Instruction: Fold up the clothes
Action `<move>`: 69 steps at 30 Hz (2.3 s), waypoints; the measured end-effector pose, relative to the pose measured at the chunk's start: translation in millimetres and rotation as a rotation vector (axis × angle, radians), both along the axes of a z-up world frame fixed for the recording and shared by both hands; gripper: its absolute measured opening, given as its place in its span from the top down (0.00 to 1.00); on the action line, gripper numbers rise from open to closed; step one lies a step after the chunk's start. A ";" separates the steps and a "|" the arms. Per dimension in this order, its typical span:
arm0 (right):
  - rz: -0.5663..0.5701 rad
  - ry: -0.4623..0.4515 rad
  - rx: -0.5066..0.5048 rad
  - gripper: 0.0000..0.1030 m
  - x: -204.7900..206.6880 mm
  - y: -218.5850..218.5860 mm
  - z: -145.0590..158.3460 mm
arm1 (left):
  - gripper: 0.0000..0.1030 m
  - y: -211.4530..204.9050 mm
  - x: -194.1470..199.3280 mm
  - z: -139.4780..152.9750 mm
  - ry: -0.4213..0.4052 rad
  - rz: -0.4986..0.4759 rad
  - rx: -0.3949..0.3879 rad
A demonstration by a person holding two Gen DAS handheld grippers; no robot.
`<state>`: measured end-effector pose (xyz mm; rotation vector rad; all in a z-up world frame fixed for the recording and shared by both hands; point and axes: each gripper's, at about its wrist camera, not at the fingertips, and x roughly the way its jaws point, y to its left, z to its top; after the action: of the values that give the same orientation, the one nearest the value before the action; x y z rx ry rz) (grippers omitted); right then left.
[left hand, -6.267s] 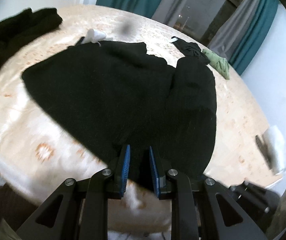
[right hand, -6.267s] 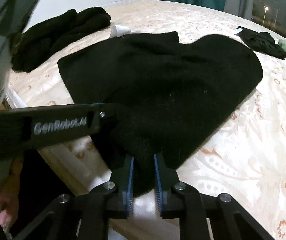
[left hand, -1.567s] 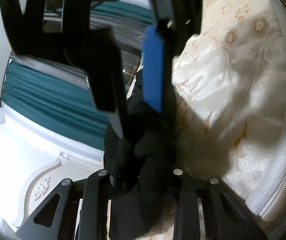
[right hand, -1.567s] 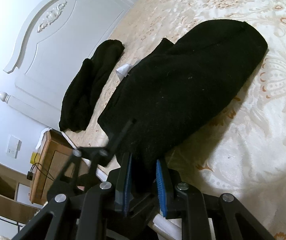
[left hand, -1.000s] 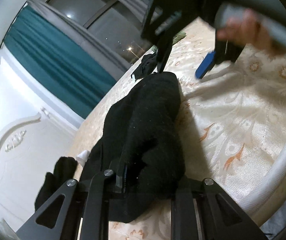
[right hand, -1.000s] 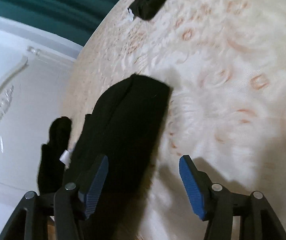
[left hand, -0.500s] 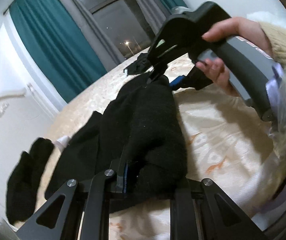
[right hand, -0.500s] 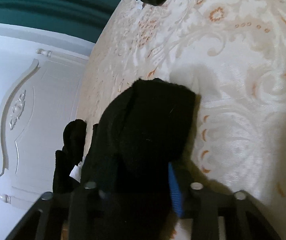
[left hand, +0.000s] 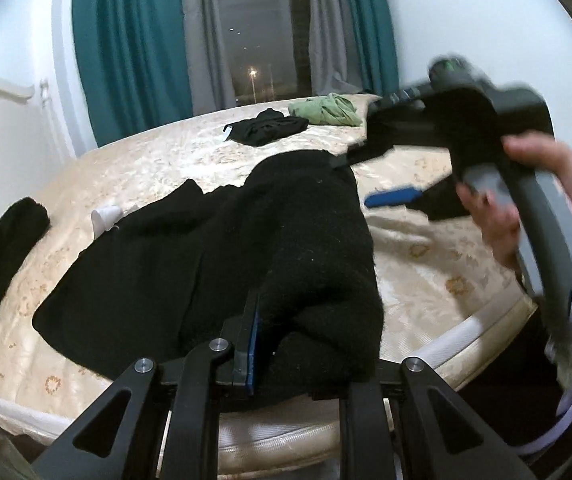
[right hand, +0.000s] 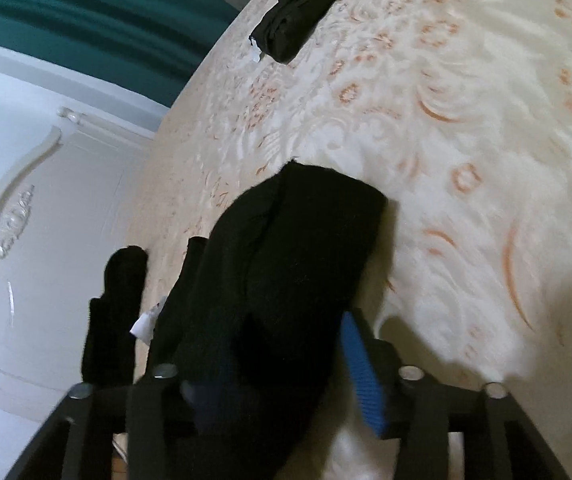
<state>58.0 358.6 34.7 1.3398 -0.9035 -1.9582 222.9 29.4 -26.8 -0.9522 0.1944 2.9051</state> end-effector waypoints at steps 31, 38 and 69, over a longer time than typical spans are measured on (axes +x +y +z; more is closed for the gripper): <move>-0.073 0.295 0.649 0.70 43.7 -57.6 81.7 | 0.84 -57.8 5.5 -1.0 -0.232 -0.017 0.738; -0.041 0.266 0.628 0.64 42.8 -73.8 90.3 | 0.84 -88.3 -7.1 -19.6 -0.333 -0.022 1.023; 0.337 0.470 0.365 0.82 62.6 -157.4 59.7 | 0.72 -139.4 -0.2 -6.5 -0.306 0.243 1.116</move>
<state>120.6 201.2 94.5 1.0536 -0.0935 -2.0887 222.8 -110.0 -33.3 -1.1295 -1.4431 2.3093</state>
